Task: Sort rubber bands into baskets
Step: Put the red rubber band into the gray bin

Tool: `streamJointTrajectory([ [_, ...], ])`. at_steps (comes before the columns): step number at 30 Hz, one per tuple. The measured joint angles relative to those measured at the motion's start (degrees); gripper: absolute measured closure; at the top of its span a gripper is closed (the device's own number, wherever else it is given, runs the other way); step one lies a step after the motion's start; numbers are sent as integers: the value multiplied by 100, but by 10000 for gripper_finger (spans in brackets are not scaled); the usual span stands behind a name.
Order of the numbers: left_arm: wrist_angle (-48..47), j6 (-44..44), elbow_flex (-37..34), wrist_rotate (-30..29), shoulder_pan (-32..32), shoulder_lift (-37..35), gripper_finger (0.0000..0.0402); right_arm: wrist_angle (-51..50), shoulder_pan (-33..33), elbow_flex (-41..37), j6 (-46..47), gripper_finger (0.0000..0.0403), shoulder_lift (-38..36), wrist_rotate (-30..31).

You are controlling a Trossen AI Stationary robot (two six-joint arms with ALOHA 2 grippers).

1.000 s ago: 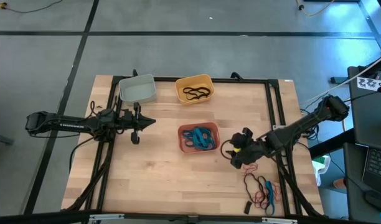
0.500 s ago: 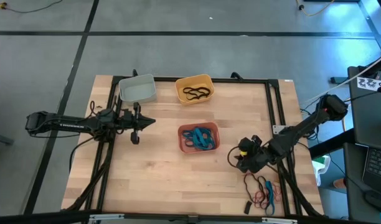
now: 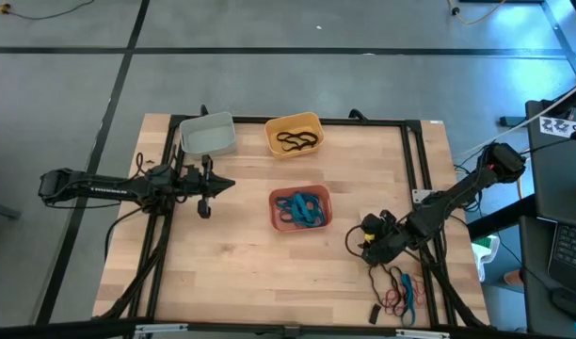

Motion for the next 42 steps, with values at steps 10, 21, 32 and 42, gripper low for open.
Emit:
streamJointTrajectory([
  [10,12,-13,2,-115,4,-1,396,574,532,-143,498,173,2,-730],
  [21,14,-70,0,-154,4,-2,396,-243,737,-143,880,173,191,-296],
  [32,13,-113,0,-153,4,-1,396,-17,743,-127,728,173,824,-192],
  [42,12,-111,1,-151,4,-2,396,-68,741,-128,542,241,967,-64],
])
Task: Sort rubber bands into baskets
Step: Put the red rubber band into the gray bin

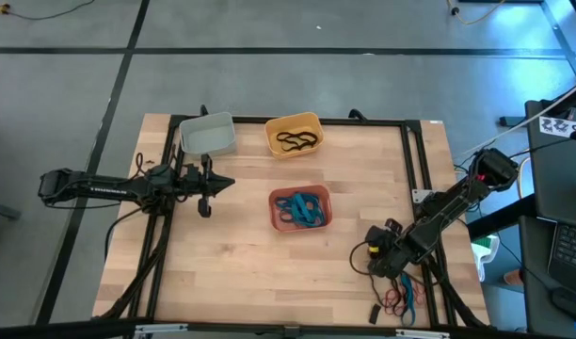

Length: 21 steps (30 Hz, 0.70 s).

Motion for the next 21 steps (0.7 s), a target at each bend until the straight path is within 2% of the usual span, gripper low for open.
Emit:
streamJointTrajectory([
  [5,0,0,-1,0,0,2,396,3,0,0,-16,310,5,19],
  [13,0,2,-1,0,0,0,396,144,0,-9,-163,394,8,185],
  [17,-2,-3,1,0,0,2,396,473,2,-24,-430,393,21,455],
  [21,-57,22,-1,0,0,2,396,675,-24,133,-734,400,25,1002],
])
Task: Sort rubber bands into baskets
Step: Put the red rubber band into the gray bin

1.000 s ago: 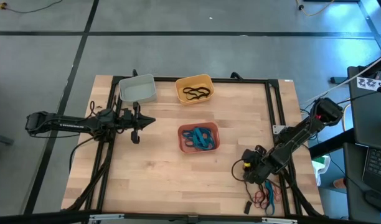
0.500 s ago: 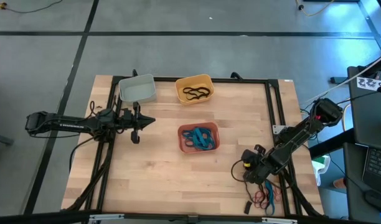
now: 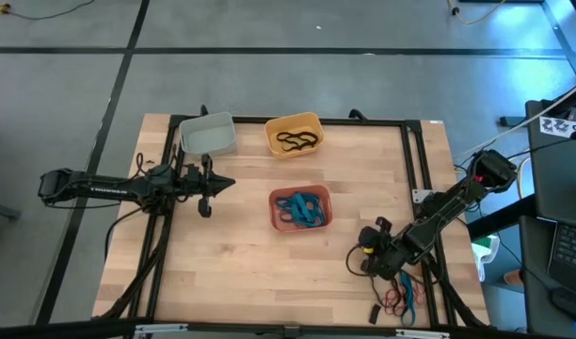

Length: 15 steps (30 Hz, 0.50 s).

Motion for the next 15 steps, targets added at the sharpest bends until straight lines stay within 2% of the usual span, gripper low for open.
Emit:
streamJointTrajectory([
  [5,4,148,0,0,1,0,396,496,-222,218,-907,399,0,270],
  [15,54,90,2,2,2,-2,396,2242,-1206,256,-3379,401,-2,251],
])
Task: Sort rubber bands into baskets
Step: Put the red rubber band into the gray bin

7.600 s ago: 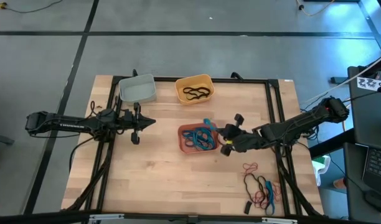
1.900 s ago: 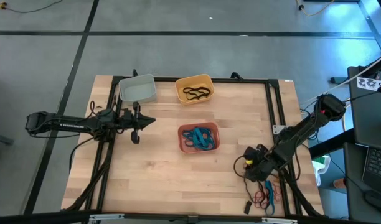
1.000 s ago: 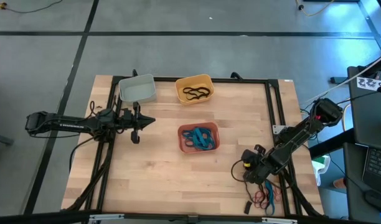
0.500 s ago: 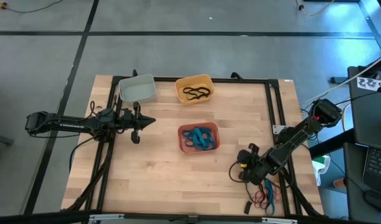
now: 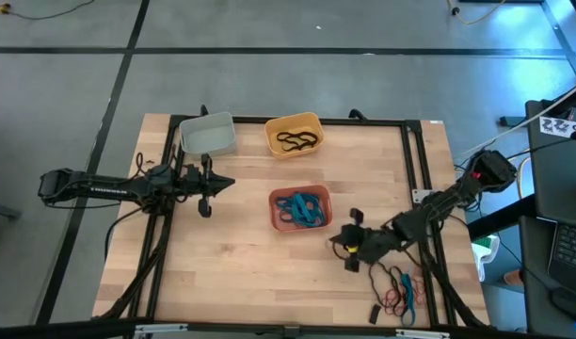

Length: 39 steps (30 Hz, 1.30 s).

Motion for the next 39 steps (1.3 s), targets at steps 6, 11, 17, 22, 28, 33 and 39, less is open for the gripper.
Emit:
streamJointTrajectory([
  [6,-1,-57,0,0,0,2,396,809,-628,2,-1148,402,-2,-224],
  [11,-1,-9,-2,0,-1,2,372,1594,-1044,4,-1912,402,-4,-347],
  [17,1,-40,-2,0,0,2,319,2549,-1623,4,-2473,402,13,-675],
  [22,3,-138,-1,0,-2,2,290,3697,-2076,42,-2909,402,286,-1284],
  [28,103,-279,18,0,-2,37,249,4061,-2477,544,-3254,402,774,-1723],
  [33,309,-290,221,0,-2,330,227,4067,-2726,1175,-3527,402,1215,-1765],
  [39,299,-364,595,33,-80,1008,227,4047,-2981,1819,-3650,402,1593,-1784],
])
